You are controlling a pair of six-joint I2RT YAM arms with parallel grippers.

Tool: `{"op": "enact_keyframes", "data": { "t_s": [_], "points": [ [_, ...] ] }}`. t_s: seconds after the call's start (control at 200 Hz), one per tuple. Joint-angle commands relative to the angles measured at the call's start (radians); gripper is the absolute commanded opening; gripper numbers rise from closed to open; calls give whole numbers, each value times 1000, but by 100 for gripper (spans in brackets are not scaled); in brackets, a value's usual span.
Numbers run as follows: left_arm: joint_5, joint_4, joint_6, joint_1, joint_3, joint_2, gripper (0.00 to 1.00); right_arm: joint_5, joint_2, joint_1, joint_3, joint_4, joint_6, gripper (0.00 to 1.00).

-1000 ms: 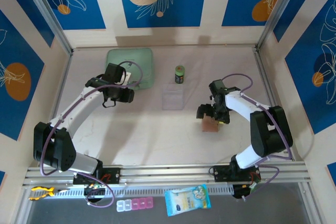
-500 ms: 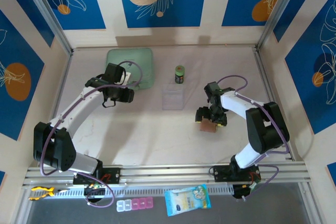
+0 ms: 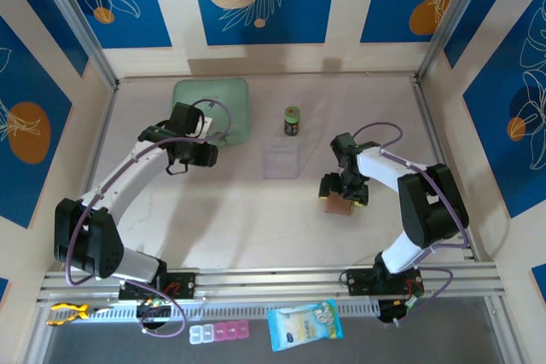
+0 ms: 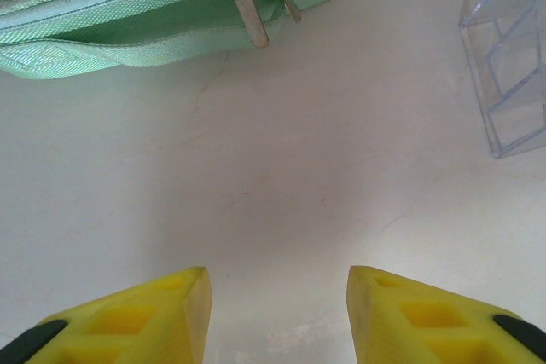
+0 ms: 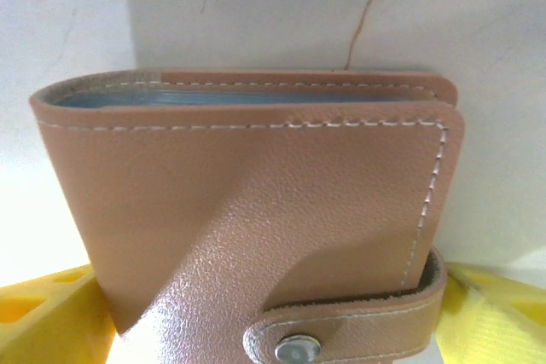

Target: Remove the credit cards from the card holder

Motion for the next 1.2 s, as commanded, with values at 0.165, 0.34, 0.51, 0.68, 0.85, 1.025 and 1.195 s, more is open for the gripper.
{"op": "enact_keyframes", "data": {
  "t_s": [0.165,0.34,0.51,0.68,0.85,1.025,1.195],
  "points": [
    [9,0,7,13,-4,4,46,26,16,5,23,-8,-5,87],
    [8,-1,7,13,-2,0,45,51,-7,37,37,-40,0,82],
    [15,-12,-18,13,4,-10,46,54,-35,100,56,-79,40,80],
    [73,-6,-105,11,-10,-39,47,53,-30,265,112,-111,129,80],
    [155,61,-249,3,-87,-83,47,60,66,470,226,-121,246,80],
    [195,176,-404,-31,-223,-154,47,83,209,605,363,-136,331,80],
    [197,226,-483,-87,-316,-176,47,73,300,656,416,-136,388,80]
  ]
}}
